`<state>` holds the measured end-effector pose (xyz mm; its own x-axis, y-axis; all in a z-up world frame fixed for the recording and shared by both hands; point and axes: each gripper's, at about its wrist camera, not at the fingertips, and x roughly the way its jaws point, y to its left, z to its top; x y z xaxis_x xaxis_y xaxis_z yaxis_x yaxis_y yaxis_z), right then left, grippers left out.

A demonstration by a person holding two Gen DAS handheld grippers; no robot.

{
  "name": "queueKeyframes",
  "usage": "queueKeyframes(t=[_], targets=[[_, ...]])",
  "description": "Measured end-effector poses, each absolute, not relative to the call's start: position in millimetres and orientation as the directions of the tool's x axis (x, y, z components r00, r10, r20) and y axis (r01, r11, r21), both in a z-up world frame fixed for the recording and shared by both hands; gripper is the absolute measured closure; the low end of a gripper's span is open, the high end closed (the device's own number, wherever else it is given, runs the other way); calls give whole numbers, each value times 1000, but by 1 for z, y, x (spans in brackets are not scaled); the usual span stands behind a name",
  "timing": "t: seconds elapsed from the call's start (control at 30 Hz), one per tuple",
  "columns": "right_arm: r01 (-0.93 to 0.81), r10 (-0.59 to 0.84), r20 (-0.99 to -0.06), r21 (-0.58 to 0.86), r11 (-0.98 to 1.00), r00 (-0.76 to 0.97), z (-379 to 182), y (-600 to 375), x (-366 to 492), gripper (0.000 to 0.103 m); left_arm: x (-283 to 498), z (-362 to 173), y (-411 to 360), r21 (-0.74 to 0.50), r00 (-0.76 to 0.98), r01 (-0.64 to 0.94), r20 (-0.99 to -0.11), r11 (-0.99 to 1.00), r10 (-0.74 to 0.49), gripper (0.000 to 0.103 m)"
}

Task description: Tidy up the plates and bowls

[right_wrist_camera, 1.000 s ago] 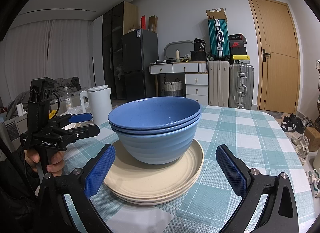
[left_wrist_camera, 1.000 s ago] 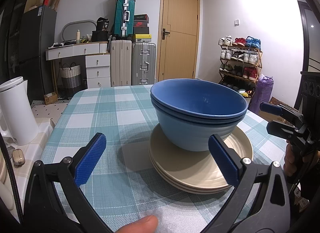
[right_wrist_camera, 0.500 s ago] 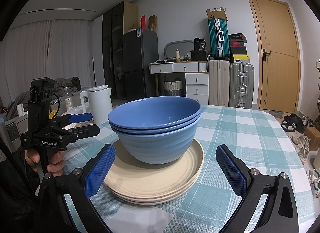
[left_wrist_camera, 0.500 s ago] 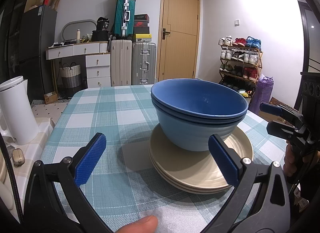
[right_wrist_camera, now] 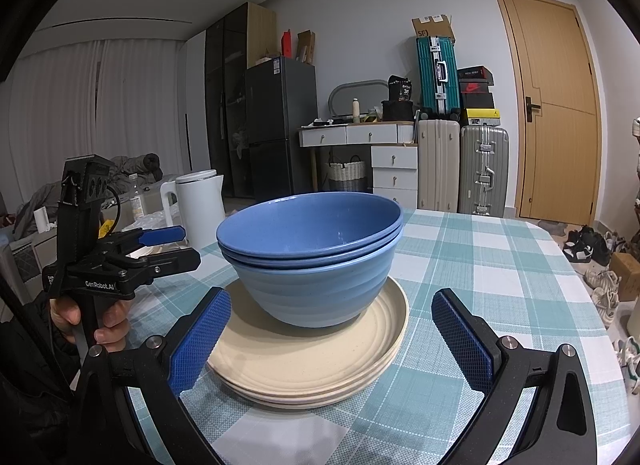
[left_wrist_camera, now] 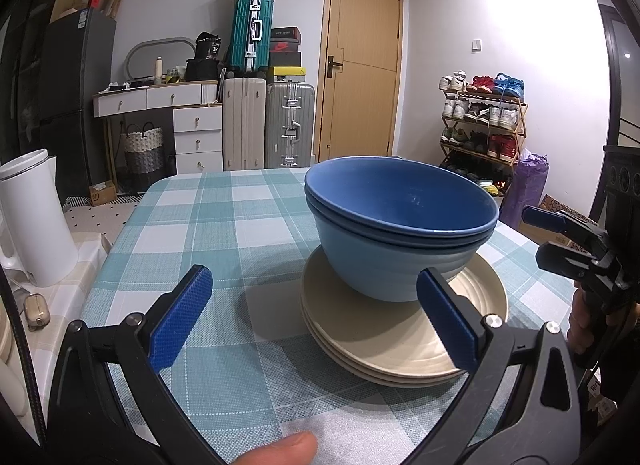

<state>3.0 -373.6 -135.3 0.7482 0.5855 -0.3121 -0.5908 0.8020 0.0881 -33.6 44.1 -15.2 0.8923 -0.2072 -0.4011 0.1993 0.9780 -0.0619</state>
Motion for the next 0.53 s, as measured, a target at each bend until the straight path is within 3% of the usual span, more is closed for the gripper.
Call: queueKeyframes(t=[0.53], targets=[[-591, 586, -312, 88, 802, 748, -135, -374, 3, 1, -31, -19, 45, -69, 891, 193, -405, 979, -204, 1]])
